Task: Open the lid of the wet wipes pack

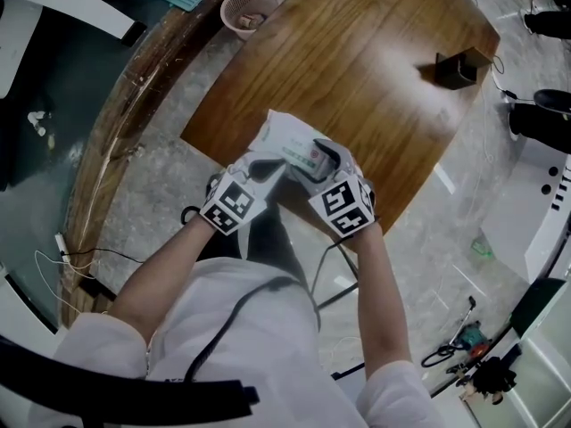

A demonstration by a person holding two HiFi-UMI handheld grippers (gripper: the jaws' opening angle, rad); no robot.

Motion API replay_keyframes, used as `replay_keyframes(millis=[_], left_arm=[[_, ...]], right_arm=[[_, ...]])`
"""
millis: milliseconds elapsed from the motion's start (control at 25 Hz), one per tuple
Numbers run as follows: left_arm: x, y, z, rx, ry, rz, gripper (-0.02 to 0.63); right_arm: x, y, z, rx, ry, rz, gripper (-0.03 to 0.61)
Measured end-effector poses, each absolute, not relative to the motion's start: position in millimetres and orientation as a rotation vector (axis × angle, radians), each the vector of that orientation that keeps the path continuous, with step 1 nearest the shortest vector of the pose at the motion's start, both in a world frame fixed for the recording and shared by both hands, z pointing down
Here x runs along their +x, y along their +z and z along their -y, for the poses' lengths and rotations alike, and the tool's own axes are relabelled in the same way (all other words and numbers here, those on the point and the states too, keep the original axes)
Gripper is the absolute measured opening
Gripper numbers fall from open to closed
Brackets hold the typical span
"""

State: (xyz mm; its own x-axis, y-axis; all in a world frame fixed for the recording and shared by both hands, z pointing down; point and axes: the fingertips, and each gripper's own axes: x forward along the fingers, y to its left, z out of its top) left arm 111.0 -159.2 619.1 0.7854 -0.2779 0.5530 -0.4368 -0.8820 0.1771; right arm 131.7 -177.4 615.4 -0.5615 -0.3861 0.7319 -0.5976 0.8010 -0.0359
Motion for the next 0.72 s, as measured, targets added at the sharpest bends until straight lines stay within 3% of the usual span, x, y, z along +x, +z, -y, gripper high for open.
replay_keyframes(millis=[720], left_arm=[[111.9,618.5,158.7,2.701,0.761,0.500,0.003]], right_arm=[[133.3,616.2,179.3,0.614,0.552,2.225,0.287]])
